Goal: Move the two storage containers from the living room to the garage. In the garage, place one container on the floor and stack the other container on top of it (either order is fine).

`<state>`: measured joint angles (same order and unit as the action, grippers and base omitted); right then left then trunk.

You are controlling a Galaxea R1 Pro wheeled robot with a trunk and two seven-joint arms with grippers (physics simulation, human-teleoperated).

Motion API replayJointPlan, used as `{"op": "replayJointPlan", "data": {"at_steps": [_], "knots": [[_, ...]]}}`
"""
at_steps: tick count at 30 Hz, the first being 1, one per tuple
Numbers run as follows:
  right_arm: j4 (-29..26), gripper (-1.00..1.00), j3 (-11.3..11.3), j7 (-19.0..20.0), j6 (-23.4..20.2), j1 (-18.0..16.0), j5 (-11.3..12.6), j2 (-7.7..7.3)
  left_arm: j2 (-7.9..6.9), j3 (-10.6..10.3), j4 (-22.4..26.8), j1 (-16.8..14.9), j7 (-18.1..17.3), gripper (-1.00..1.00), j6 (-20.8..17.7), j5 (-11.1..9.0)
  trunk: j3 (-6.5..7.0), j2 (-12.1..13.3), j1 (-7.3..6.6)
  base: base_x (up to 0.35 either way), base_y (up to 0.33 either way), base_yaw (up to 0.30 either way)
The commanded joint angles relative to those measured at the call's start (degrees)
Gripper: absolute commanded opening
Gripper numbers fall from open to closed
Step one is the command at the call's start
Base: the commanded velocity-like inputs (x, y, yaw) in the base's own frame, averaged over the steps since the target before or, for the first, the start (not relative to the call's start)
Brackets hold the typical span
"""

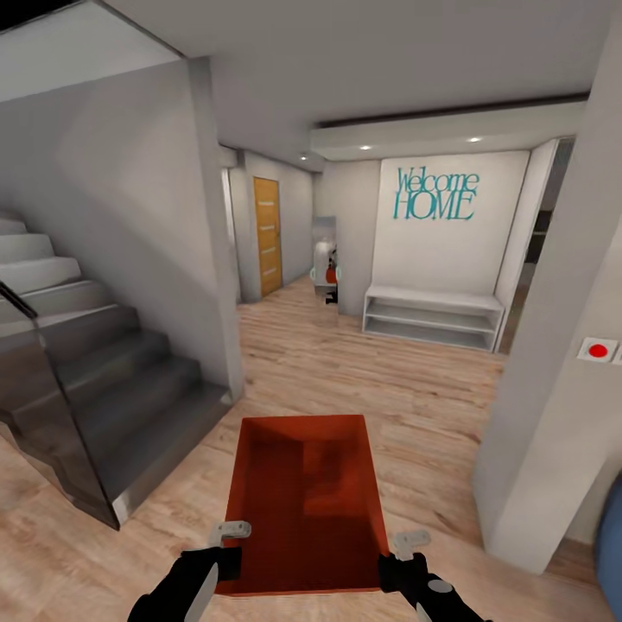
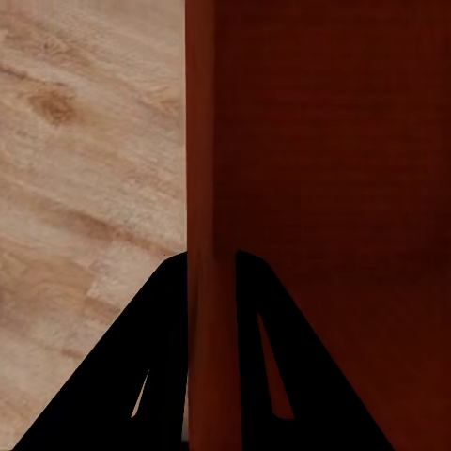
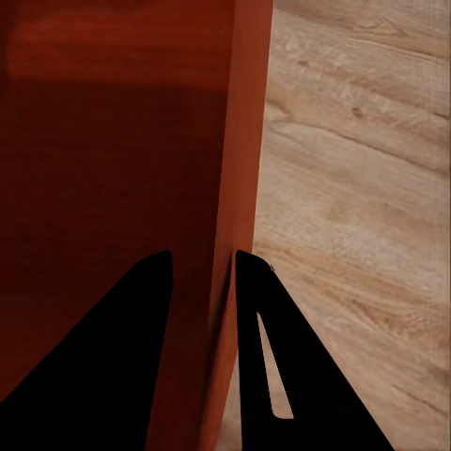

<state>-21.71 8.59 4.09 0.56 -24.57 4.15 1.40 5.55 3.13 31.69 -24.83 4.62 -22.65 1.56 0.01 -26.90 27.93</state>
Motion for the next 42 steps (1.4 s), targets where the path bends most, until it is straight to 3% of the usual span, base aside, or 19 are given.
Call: {"op": "replayJointPlan", "data": {"at_steps": [1, 42], "knots": [[0.17, -1.00, 1.08, 0.04, 0.06, 0.05, 0.42, 0.10, 0.16, 0.92, 1.62, -0.04, 0.30, -1.00, -0.38, 1.47, -0.02, -0.03, 0.05, 0.325, 0.000, 0.000], [0.17, -1.00, 1.08, 0.04, 0.06, 0.05, 0.42, 0.10, 0.16, 0.91, 1.62, -0.04, 0.30, -1.00, -0.38, 1.52, -0.02, -0.03, 0.05, 0.325, 0.000, 0.000]]}}
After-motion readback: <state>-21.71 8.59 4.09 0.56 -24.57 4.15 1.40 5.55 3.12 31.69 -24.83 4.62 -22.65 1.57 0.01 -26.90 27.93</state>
